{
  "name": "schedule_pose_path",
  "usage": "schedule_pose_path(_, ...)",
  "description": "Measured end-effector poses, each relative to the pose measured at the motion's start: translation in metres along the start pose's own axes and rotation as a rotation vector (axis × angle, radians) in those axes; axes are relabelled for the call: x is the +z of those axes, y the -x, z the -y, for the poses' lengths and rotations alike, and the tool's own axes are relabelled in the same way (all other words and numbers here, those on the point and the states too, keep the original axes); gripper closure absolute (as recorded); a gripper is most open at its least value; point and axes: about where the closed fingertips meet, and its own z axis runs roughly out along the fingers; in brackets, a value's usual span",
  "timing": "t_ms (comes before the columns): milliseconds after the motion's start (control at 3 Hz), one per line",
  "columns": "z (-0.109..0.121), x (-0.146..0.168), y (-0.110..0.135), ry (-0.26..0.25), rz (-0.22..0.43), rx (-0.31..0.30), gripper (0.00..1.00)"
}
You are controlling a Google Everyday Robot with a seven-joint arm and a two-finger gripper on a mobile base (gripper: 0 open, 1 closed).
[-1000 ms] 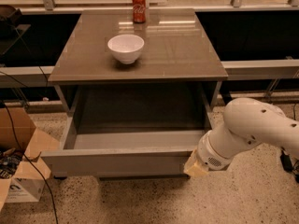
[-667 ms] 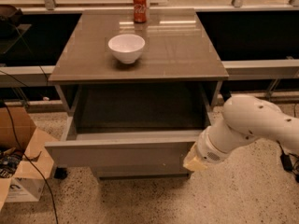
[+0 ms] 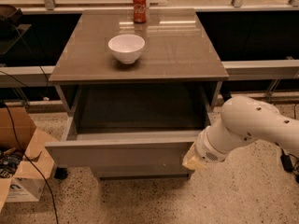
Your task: Close top drawer
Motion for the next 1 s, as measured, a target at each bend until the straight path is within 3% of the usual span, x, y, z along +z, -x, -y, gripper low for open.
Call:
schedule_pose_path(333,0.023,0.0,0.025,-0.072,0.03,-0.061,1.0)
schedule_pose_path(667,0.023,0.0,0.025,-0.072,0.03,-0.061,1.0)
schedule_pose_path(1000,0.049,-0.002,0.04,-0.114,0.069,-0.086,1.0)
